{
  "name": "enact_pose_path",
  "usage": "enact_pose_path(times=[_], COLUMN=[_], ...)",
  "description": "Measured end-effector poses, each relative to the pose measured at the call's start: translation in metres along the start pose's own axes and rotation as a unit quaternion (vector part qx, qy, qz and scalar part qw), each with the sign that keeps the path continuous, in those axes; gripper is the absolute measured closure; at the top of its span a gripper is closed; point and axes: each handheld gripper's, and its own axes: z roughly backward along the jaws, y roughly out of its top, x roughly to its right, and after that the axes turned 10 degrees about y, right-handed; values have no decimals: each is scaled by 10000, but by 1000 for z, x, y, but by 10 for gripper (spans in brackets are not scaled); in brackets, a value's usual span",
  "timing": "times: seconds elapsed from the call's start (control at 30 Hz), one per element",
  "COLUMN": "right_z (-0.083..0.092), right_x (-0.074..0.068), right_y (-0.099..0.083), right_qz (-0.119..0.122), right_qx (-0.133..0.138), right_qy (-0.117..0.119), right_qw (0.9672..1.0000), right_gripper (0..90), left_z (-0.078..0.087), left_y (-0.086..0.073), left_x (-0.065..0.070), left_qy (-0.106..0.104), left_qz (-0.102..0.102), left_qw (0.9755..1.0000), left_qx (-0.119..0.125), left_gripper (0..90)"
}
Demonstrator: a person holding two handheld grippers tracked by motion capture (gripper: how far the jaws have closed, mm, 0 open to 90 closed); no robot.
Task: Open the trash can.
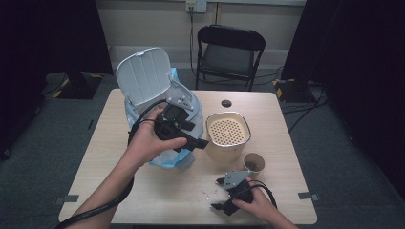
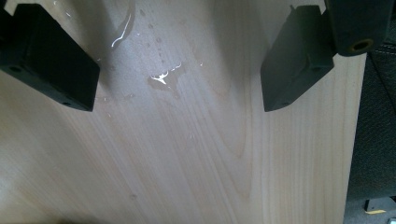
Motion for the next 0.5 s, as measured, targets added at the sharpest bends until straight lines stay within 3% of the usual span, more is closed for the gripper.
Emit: enact_pose_path(times=[0.13, 0.23, 0.33, 0.37, 0.43, 0.5], right_z=[0, 0, 0, 0, 0, 0], right_x=[0, 0, 0, 0, 0, 0], right_y=[0, 0, 0, 0, 0, 0], right_qz=[0, -5, -3, -6, -2, 1], right_qx=[-1, -1, -1, -2, -2, -5], right_qy=[0, -5, -5, -5, -6, -2], right_qw=[10000, 10000, 10000, 10000, 10000, 10000], right_gripper=[109, 109, 109, 109, 109, 108], left_z=[-6, -12, -18, -19, -23, -27], left_y=[-4, -7, -9, -9, -10, -11], left_x=[4, 7, 13, 14, 19, 23], left_qy=[-210, -263, -115, -154, -301, -299], left_qz=[-88, -100, -251, -356, -357, -444], left_qw=[9997, 9996, 9996, 9992, 9989, 9986], left_qx=[92, 29, 18, 5, 2, -24], left_gripper=[159, 159, 157, 156, 158, 158])
